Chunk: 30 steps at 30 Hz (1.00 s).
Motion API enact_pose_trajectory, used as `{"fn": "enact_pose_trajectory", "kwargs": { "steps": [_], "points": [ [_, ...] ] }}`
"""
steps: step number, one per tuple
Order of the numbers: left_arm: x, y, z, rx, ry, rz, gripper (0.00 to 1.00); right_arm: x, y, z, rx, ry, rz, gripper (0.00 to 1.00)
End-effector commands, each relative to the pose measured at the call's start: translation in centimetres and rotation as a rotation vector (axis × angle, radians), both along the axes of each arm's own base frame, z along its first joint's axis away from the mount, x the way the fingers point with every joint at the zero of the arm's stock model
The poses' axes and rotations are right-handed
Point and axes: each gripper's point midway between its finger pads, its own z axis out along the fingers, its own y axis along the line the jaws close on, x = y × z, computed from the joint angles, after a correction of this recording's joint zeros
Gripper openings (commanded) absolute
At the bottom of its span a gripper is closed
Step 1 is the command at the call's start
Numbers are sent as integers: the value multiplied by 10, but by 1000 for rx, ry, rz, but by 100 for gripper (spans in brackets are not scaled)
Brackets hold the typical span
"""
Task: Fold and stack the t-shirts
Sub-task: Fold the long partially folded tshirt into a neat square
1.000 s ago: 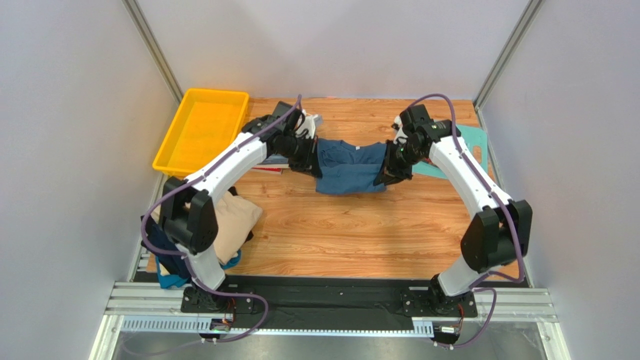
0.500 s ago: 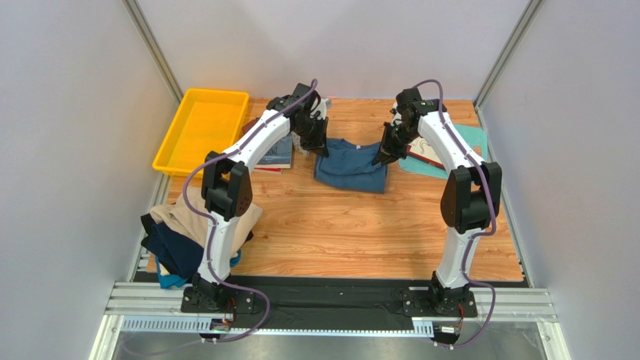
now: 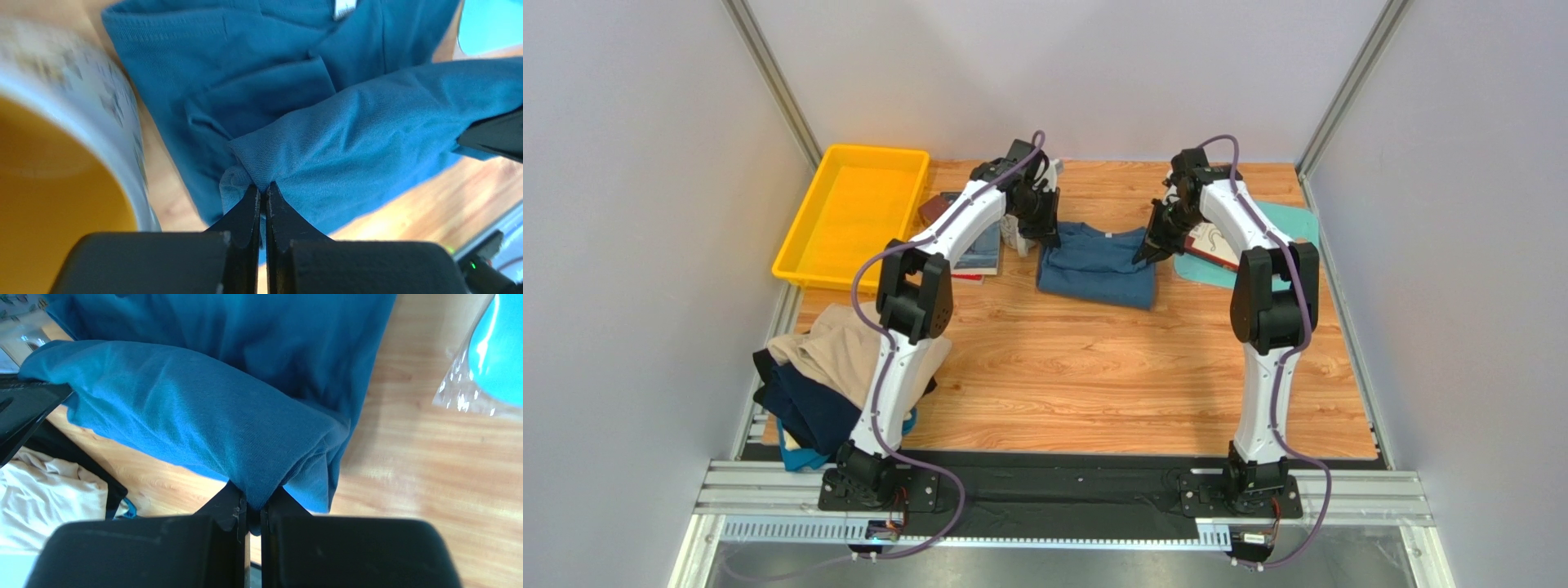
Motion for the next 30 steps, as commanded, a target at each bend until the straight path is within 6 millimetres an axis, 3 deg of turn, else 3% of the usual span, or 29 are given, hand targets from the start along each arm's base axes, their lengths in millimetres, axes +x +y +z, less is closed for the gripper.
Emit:
{"fn": "enact_pose_trajectory", "kwargs": {
  "steps": [1,6,7,10,11,16,19,21,22,27,30],
  "points": [
    [35,-8,20,-55,-138,6,0,41,0,20,9,-181,0,0],
    [57,-9,19,-61,-215,20,0,65,-4,17,12,-236,-28,0],
    [59,-10,21,-68,-225,21,0,67,-6,9,8,-224,-30,13],
    [61,-13,12,-78,-213,11,14,74,-6,-1,17,-209,-47,33],
    [60,-16,13,-92,-210,2,27,76,-5,-1,18,-209,-51,36],
    [54,-22,14,-130,-194,-24,51,79,-5,-2,26,-211,-78,45],
    [52,-21,22,-140,-205,-21,53,83,-9,4,18,-237,-97,47],
    [53,-23,37,-161,-240,-18,54,86,-9,9,30,-255,-110,47],
    [51,-23,39,-170,-236,-18,54,92,-10,18,58,-284,-126,48],
    [43,-31,61,-231,-235,-42,53,100,-4,26,165,-280,-161,50],
    [28,-34,62,-240,-207,-70,52,100,3,28,247,-253,-169,38]
  ]
}}
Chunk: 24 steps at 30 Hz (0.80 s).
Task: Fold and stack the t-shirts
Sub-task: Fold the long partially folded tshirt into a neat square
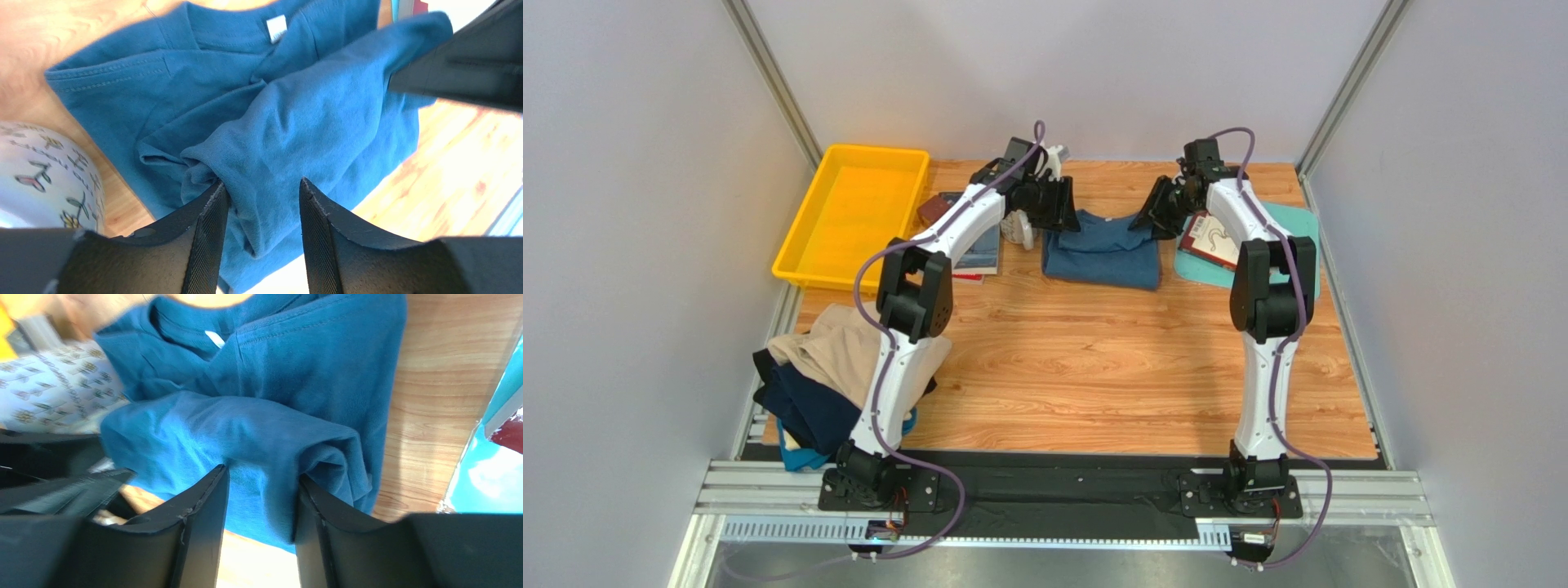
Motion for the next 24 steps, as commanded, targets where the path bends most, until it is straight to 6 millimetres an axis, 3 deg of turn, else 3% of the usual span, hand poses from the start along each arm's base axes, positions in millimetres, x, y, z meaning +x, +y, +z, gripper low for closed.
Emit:
{"fn": "enact_pose_trajectory", "kwargs": {
  "steps": [1,2,4,5,7,13,18,24],
  "points": [
    [-16,-6,55,-73,-54,-41,51,19,12,36,164,-79,-22,25],
    [-20,-6,66,-73,-78,-51,51,19,12,35,182,-73,-32,15],
    [-30,-6,63,-63,-70,-56,51,22,13,35,233,-63,-66,1],
    [-34,-5,76,-70,-88,-57,51,23,13,35,248,-61,-76,0],
    [-40,-2,78,-64,-91,-54,51,26,14,35,292,-55,-97,0],
    [-56,-2,116,-111,-147,-82,52,33,18,34,377,-24,-121,0],
    [-70,-18,103,-122,-113,-129,51,41,20,37,415,-37,-139,1],
    [-82,-41,69,-127,-46,-188,49,53,22,42,454,-41,-159,7]
  ]
}}
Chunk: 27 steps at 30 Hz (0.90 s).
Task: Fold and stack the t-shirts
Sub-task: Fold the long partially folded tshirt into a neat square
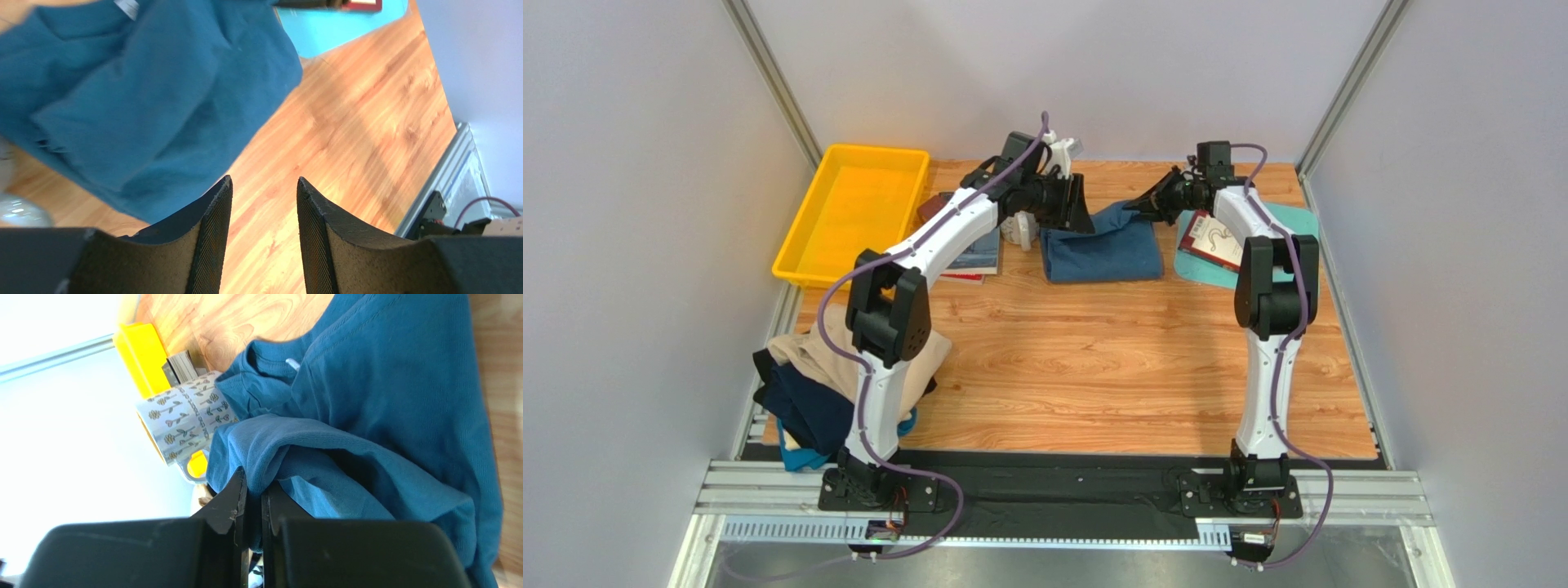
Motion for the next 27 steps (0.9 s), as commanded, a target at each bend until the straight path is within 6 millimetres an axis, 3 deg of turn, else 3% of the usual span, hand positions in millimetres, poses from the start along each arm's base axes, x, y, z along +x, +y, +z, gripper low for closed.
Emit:
{"fn": "enact_pose_trajectory", "kwargs": {
  "steps": [1,9,17,24,27],
  "points": [
    [-12,-25,-29,-15,46,-72,49,20,2,11,67,-42,-22,8],
    [-7,-38,-91,55,112,-53,46,33,6,11,146,-36,-56,9],
    [0,-38,-128,118,152,-6,45,43,8,16,183,-44,-63,9],
    [-3,-34,-136,143,162,-6,45,61,4,13,212,-40,-103,21],
    [-5,-33,-134,141,164,-14,44,67,-1,9,211,-28,-137,40]
  ]
}}
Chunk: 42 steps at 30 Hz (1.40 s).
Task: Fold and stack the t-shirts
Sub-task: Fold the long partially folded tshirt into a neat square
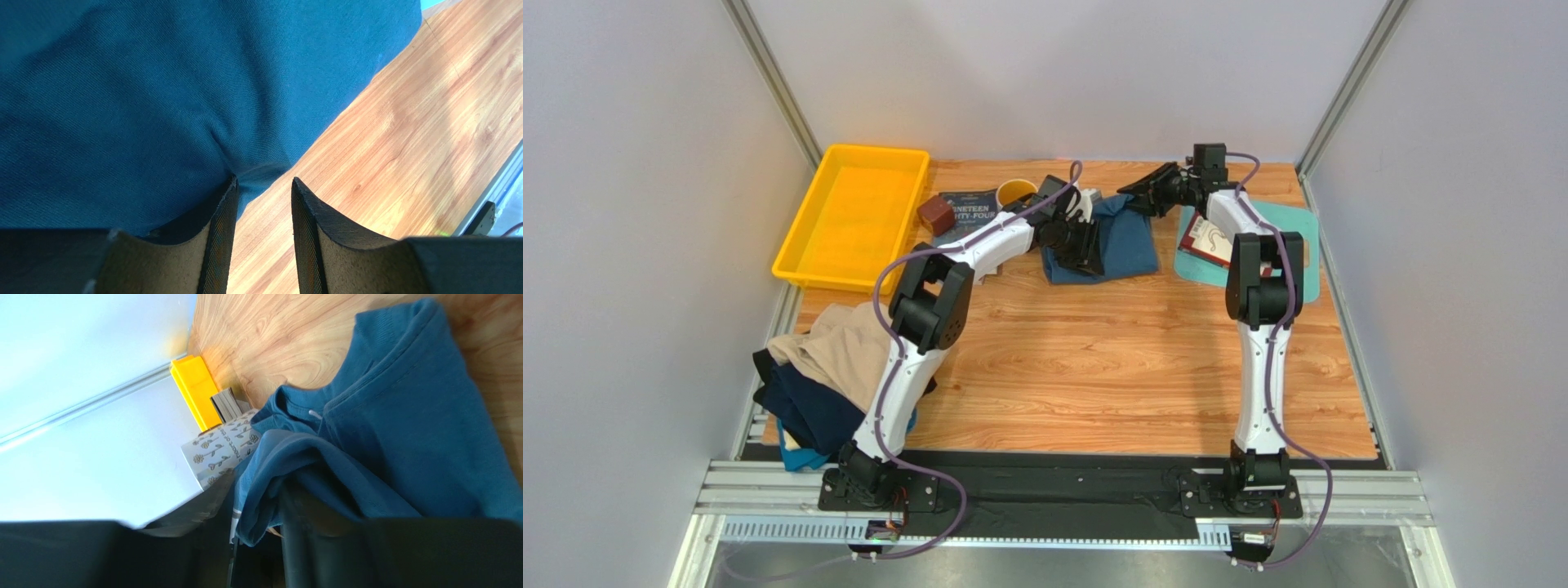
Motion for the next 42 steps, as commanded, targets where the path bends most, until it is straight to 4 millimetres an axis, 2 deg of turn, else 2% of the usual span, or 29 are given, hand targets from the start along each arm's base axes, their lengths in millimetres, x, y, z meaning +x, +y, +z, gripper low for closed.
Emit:
{"fn": "enact_pose_trajectory", "kwargs": {
  "steps": [1,6,7,9,11,16,18,22,23,25,27,28,29,30,31,33,34,36,37,38,39,40,41,42],
  "points": [
    [2,0,2,12,-17,-7,44,21,-10,18,24,-55,-52,44],
    [-7,2,-5,13,9,-23,44,35,-15,35,21,-100,-82,48],
    [-8,2,-6,14,14,-25,44,41,-34,34,24,-102,-112,48],
    [-12,5,-11,27,19,-30,43,47,-39,43,42,-117,-120,48],
    [-20,6,-18,43,25,-44,43,50,-44,42,47,-117,-131,48],
    [-45,7,-34,78,60,-79,42,45,-50,50,45,-133,-123,48],
    [-51,5,-31,77,63,-90,41,38,-49,58,31,-152,-101,48],
    [-71,5,-38,100,89,-121,41,12,-41,83,-35,-203,-33,49],
    [-77,5,-40,105,106,-129,41,1,-35,77,-49,-160,-6,49],
    [-94,5,-44,120,130,-155,40,-16,-27,88,-85,-176,44,49],
    [-105,8,-43,141,132,-171,40,-39,-23,74,-137,-142,96,49],
    [-117,11,-48,160,147,-184,40,-48,-23,85,-145,-157,103,49],
    [-122,14,-44,171,142,-192,40,-57,-23,83,-153,-155,118,49],
    [-127,18,-45,185,147,-194,40,-69,-23,69,-157,-117,130,49],
    [-139,25,-52,211,171,-201,40,-77,-24,79,-172,-140,141,49],
    [-151,32,-49,231,189,-197,39,-102,-27,72,-217,-108,177,49],
    [-167,39,-57,252,221,-203,39,-113,-28,67,-227,-81,191,49],
    [-181,43,-51,255,214,-210,38,-137,-31,53,-261,-49,226,49],
    [-199,49,-57,280,231,-230,39,-146,-31,50,-266,-37,235,49],
    [-202,48,-48,272,201,-237,39,-157,-19,47,-273,-36,272,50],
    [-208,50,-46,277,198,-240,40,-167,-20,50,-282,-52,288,52],
    [-216,55,-47,287,203,-240,42,-178,-19,41,-285,-38,306,59],
    [-211,52,-31,257,156,-225,44,-186,-16,38,-304,-32,323,61],
    [-210,54,-25,251,136,-213,46,-193,-14,43,-315,-44,334,62]
  ]
}}
